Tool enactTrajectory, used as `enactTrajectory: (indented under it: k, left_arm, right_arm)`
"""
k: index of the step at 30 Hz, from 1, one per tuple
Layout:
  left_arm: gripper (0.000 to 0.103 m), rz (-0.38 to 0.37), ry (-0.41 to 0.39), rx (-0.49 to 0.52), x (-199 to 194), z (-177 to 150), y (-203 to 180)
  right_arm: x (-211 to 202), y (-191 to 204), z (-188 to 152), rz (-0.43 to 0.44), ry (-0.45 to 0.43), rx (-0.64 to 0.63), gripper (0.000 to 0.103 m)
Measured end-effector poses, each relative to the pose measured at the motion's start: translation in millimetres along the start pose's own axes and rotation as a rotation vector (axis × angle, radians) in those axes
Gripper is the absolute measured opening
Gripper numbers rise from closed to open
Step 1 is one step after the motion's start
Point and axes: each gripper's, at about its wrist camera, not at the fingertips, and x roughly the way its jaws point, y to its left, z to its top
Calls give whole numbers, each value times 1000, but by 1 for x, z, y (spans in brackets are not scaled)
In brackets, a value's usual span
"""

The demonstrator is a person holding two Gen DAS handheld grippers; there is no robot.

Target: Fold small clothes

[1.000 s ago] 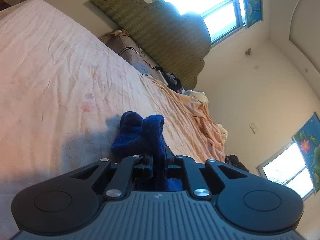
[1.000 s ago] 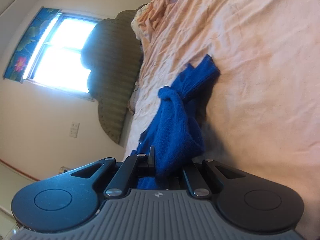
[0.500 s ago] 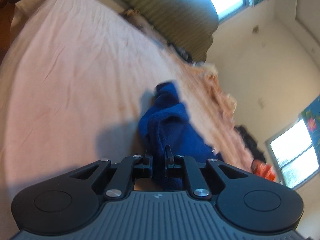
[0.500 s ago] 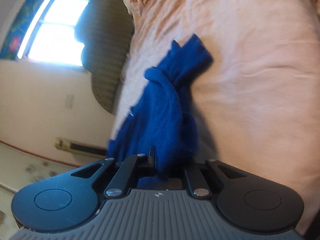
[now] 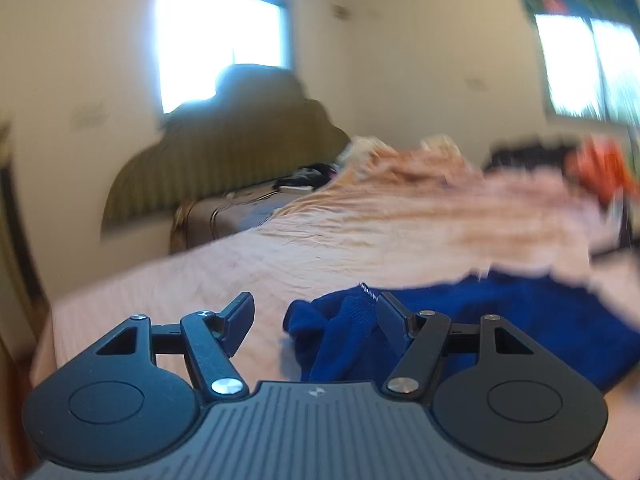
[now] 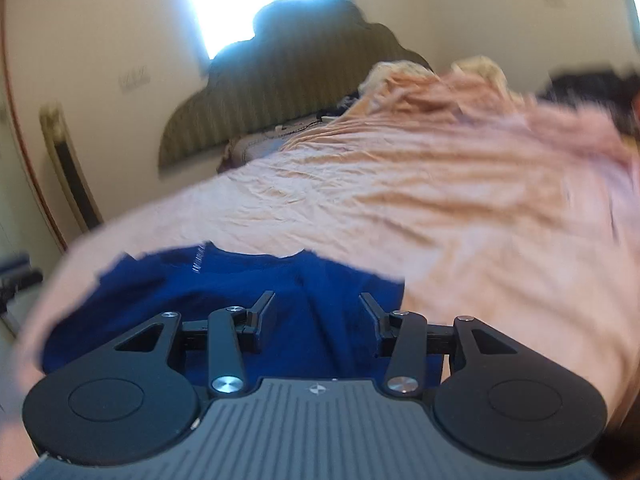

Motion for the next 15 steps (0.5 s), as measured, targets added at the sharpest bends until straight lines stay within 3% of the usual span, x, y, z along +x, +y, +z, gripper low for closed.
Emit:
enactTrajectory:
  k: [3, 8, 11, 13, 14, 15]
  left_arm:
    - [68, -31, 117, 201, 58, -6, -35]
    - [68, -67, 198, 280, 106, -11, -49]
    - [56, -87, 247, 272, 124, -17, -43]
    - [40, -70, 267, 210, 130, -17, -29]
    - [34, -78, 270, 161, 132, -16, -21]
    - [25, -89, 274, 107, 134, -14, -12]
  right_arm:
    - [43, 8, 16, -7, 34, -105, 48]
    - [103, 9, 24, 6, 140, -129, 48]
    - [129, 12, 21, -30, 192, -162, 47]
    - [135, 8, 19, -23, 195, -143, 33]
    - [135, 4, 19, -10, 197, -107, 15]
    - [136, -1, 19, 7, 201, -64, 14]
